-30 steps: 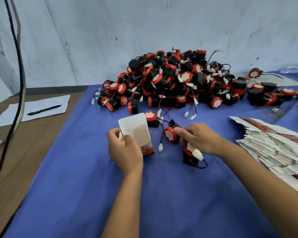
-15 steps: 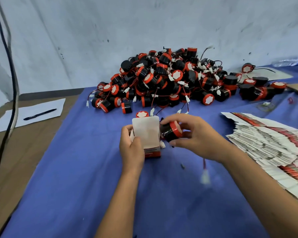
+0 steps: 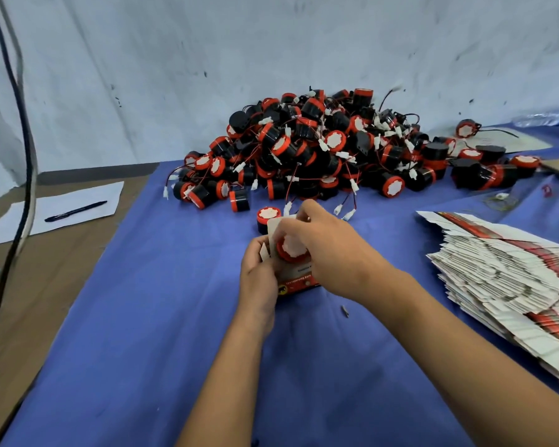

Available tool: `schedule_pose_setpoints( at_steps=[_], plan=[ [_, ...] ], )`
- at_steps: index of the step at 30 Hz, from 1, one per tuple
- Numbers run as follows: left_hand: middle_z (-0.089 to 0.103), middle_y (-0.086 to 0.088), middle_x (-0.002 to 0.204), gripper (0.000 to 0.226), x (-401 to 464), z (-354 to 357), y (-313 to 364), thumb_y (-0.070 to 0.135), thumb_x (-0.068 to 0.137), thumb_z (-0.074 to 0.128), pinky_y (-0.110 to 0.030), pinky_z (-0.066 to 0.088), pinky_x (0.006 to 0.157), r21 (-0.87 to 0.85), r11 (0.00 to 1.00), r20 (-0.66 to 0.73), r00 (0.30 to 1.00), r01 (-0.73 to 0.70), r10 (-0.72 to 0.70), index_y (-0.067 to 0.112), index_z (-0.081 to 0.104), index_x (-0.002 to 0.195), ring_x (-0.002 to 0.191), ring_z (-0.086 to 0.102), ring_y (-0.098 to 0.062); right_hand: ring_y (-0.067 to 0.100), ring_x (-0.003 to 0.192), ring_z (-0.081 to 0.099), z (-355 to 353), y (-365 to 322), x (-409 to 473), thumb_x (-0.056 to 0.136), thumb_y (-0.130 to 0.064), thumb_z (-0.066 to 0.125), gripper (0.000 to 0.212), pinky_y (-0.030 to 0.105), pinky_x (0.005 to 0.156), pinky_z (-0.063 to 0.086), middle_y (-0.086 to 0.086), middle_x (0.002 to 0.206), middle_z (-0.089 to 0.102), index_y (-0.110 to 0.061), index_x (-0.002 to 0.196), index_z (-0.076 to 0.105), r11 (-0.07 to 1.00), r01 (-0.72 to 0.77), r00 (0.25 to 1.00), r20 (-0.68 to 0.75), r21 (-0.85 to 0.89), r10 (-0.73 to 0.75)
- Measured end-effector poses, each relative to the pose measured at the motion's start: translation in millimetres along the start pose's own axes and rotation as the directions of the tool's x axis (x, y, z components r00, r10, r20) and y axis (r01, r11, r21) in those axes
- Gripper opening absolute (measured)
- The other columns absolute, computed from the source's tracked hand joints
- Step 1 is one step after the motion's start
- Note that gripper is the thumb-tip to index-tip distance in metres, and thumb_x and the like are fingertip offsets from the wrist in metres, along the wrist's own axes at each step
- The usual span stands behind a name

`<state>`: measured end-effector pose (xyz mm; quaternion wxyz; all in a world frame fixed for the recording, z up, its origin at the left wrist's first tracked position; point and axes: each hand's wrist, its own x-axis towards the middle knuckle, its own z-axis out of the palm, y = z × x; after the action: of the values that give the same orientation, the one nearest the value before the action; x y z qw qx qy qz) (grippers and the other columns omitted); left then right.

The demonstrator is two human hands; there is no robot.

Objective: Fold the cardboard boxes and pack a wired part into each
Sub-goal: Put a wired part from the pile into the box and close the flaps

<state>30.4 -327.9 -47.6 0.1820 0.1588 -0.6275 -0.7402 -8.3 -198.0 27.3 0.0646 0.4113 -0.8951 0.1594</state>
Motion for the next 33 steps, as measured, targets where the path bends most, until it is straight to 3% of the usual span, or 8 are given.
schedule_pose_setpoints(
  at_steps=[2,6,8,12,17,22,28,33],
  plan=[
    [0.078,-0.005,0.103,0.037,-1.9,2.1,0.6,0.019,0.075,0.054,-0.039,0.062,0.075,-0.033,0.999,0.002,1.0,0.006,-0.006,0.021,0.07,0.108,0.092,0.075,-0.023,0.029,0.08,0.05,-0.1,-1.4,-1.1,0.083,0.005,0.054,0.056,0.04,0.063,0.046,0.005,0.114,0.04,-0.029,0.127,0.054,0.999,-0.038,0.998,0.055,-0.035,0.04],
    [0.076,0.0,0.09,0.04,-6.4,7.1,2.0,0.005,0.083,0.046,-0.025,0.053,0.053,-0.06,0.998,-0.014,1.0,-0.016,0.015,0.022,0.071,0.11,0.072,0.069,-0.011,0.027,0.097,0.057,2.3,-16.3,-0.4,0.095,-0.015,0.055,0.021,0.034,0.067,0.041,0.004,0.104,0.054,-0.019,0.114,0.063,0.992,-0.027,0.993,0.108,-0.123,0.041],
    [0.076,0.001,0.087,0.042,-7.5,9.8,2.1,-0.001,0.09,0.042,-0.023,0.051,0.049,-0.077,0.997,-0.022,1.0,-0.012,0.01,0.023,0.071,0.11,0.067,0.068,-0.01,0.025,0.1,0.057,4.5,-25.6,-1.9,0.095,-0.01,0.056,0.02,0.034,0.064,0.038,0.004,0.106,0.061,-0.015,0.113,0.062,0.971,-0.021,0.992,0.114,-0.237,0.049],
    [0.076,-0.005,0.1,0.04,-9.4,10.9,1.6,0.016,0.083,0.047,-0.024,0.053,0.056,-0.056,0.995,-0.004,0.997,-0.082,0.082,0.02,0.071,0.114,0.08,0.068,-0.014,0.024,0.092,0.059,-4.3,-33.7,5.2,0.093,-0.002,0.057,0.022,0.033,0.065,0.038,0.004,0.101,0.063,-0.014,0.109,0.067,0.935,0.001,0.975,0.207,-0.354,0.078],
    [0.075,-0.012,0.112,0.03,-6.9,10.8,-3.8,0.007,0.102,0.046,-0.033,0.059,0.075,-0.028,0.992,-0.038,0.992,-0.119,0.118,0.012,0.07,0.118,0.096,0.071,-0.022,0.027,0.082,0.048,-17.8,-28.6,25.2,0.095,-0.01,0.063,0.009,0.034,0.066,0.038,0.001,0.083,0.044,-0.013,0.094,0.055,0.944,-0.003,0.965,0.245,-0.331,0.089],
    [0.074,-0.013,0.114,0.035,-3.4,9.9,-5.8,0.0,0.102,0.041,-0.022,0.057,0.07,-0.005,0.991,-0.046,0.99,-0.137,0.136,0.01,0.068,0.121,0.093,0.071,-0.017,0.028,0.087,0.062,-26.6,-9.7,31.7,0.097,-0.018,0.064,0.018,0.037,0.071,0.051,0.009,0.105,0.069,-0.013,0.113,0.072,0.971,-0.028,0.96,0.266,-0.237,0.093],
    [0.076,0.001,0.109,0.03,-2.7,9.1,-9.8,0.014,0.11,0.042,-0.02,0.057,0.074,-0.004,0.987,-0.032,0.987,-0.161,0.16,0.019,0.07,0.117,0.097,0.072,-0.011,0.026,0.086,0.063,-10.2,-10.2,33.4,0.094,-0.036,0.067,0.028,0.036,0.068,0.052,0.004,0.102,0.065,-0.018,0.114,0.063,0.961,0.083,0.954,0.3,-0.265,0.001],
    [0.077,0.005,0.1,0.039,-0.1,9.5,-13.7,0.004,0.107,0.035,-0.019,0.055,0.071,0.014,0.982,-0.052,0.981,-0.188,0.189,0.02,0.07,0.11,0.089,0.07,-0.008,0.021,0.081,0.06,-14.4,4.5,37.4,0.1,-0.035,0.063,0.015,0.033,0.066,0.05,-0.005,0.086,0.062,-0.024,0.103,0.073,0.996,-0.019,0.948,0.314,-0.092,0.047]
  ],
)
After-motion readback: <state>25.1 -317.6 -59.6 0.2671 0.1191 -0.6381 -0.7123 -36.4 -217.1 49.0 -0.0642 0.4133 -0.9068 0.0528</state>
